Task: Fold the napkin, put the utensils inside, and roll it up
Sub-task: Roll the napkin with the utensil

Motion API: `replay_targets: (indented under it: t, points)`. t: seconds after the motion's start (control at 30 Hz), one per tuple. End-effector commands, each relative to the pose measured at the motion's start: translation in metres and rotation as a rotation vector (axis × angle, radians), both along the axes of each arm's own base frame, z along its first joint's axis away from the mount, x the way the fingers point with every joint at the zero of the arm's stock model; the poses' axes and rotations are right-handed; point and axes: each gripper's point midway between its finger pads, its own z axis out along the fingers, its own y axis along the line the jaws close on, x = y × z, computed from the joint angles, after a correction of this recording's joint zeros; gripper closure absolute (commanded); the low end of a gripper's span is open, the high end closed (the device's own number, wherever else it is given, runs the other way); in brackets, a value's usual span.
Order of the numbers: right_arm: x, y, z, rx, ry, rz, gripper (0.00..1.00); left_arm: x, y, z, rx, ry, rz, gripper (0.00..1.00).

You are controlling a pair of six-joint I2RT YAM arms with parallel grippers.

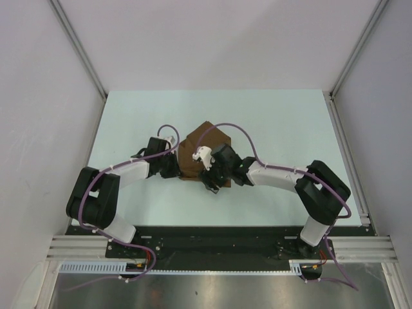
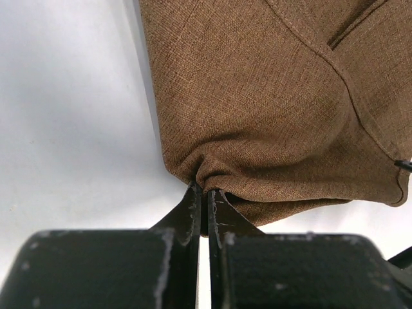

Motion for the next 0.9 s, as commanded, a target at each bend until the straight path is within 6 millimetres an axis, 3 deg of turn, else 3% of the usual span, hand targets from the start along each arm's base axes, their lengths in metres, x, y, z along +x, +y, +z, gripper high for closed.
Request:
replay_targets:
  t: [0.0, 0.2, 0.47, 0.67, 0.7, 0.73, 0.77, 0.83, 0.87]
  points:
    - [0.041, 0.016, 0.024, -0.021, -0.347, -0.093, 0.25, 0.005, 0.000, 0.005, -0.019, 0.011, 0.015, 1.00]
    - [0.039, 0.023, 0.011, -0.120, -0.485, -0.087, 0.27, 0.007, 0.003, 0.006, -0.027, 0.017, 0.024, 1.00]
    - [0.030, 0.021, -0.017, -0.228, -0.525, -0.020, 0.41, 0.009, 0.004, 0.008, -0.035, 0.016, 0.028, 1.00]
    - [0.022, 0.020, -0.037, -0.257, -0.474, 0.027, 0.76, 0.010, -0.003, 0.012, -0.074, 0.007, 0.007, 1.00]
    - [0.018, 0.020, -0.041, -0.263, -0.446, 0.040, 0.98, 0.012, -0.004, 0.014, -0.084, -0.007, 0.003, 0.96]
    - [0.017, 0.030, -0.037, -0.233, -0.415, 0.062, 1.00, 0.013, -0.006, 0.017, -0.092, -0.018, -0.002, 0.88]
    - [0.010, 0.025, -0.043, -0.255, -0.367, 0.082, 1.00, 0.015, -0.005, 0.019, -0.093, -0.025, 0.002, 0.67]
    - [0.007, 0.032, -0.037, -0.232, -0.290, 0.085, 1.00, 0.020, -0.002, 0.029, -0.086, -0.059, 0.018, 0.50]
    - [-0.001, 0.025, -0.043, -0.253, -0.214, 0.103, 1.00, 0.023, 0.002, 0.033, -0.081, -0.073, 0.032, 0.39]
